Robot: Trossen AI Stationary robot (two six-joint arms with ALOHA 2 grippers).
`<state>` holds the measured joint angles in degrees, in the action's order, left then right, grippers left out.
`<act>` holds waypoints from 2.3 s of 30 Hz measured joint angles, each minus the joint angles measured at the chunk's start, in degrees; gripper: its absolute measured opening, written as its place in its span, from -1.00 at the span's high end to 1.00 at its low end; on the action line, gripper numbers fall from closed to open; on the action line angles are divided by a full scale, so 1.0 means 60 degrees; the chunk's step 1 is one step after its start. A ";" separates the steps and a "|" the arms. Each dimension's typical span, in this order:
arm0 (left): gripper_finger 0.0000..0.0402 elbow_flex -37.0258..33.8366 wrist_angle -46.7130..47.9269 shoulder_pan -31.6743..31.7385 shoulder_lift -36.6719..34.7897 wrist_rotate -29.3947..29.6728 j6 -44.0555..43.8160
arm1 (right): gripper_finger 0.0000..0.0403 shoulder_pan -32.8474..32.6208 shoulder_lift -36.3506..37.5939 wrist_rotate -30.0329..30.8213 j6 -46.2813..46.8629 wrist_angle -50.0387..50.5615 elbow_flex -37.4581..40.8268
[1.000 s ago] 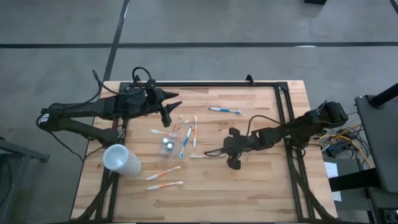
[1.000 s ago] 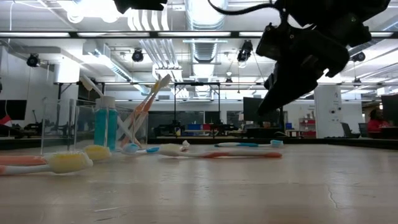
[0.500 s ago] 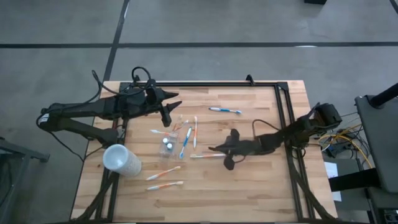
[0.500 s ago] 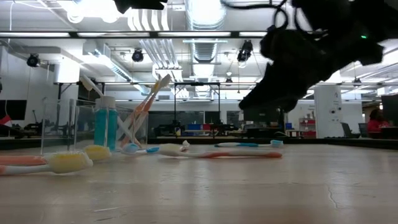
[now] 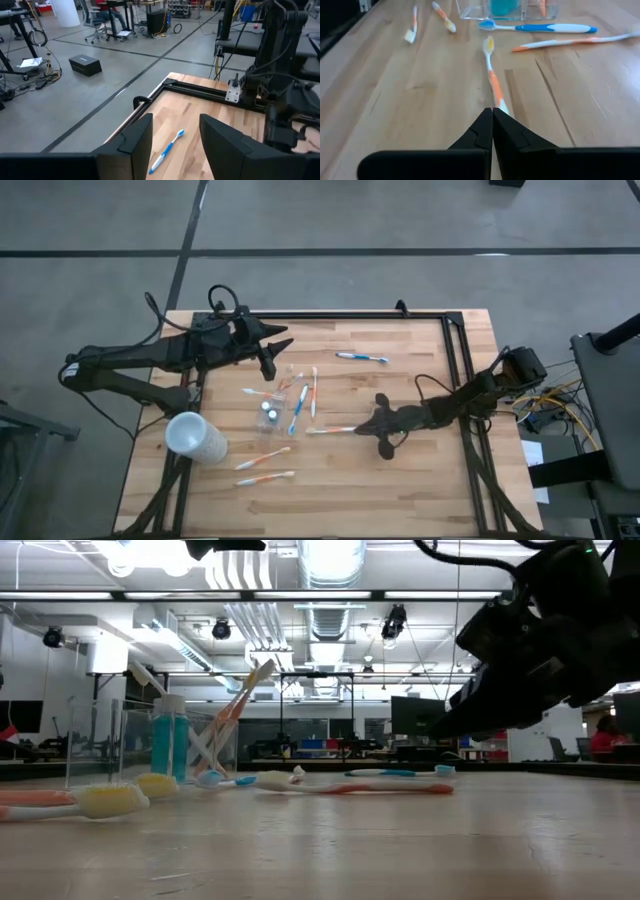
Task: Pick & Place toothbrushing station
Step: Put the orange toothbrush into the transparent organizer
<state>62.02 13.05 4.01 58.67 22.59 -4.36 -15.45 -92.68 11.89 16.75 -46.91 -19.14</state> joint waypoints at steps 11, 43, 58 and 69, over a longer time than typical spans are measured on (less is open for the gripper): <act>0.17 -0.0007 -0.0083 0.0000 0.0004 0.0268 -0.0783 | 0.96 0.0038 -0.1433 0.0025 0.0251 -0.0010 -0.0948; 0.16 -0.0073 -0.0014 0.0004 0.0004 0.0685 -0.0309 | 0.96 0.0038 -0.1424 0.0012 0.0200 0.0586 -0.1073; 0.16 -0.0073 -0.0019 0.0004 0.0004 0.0681 -0.0310 | 0.96 -0.0013 -0.0718 0.0366 -0.1773 0.0608 -0.0968; 0.16 -0.0073 -0.0020 0.0004 0.0004 0.0681 -0.0310 | 0.75 -0.0113 -0.0817 0.0547 -0.1726 0.0721 -0.0964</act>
<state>61.58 12.93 4.03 58.70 26.68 -6.22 -16.13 -97.58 15.17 6.40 -42.59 -24.93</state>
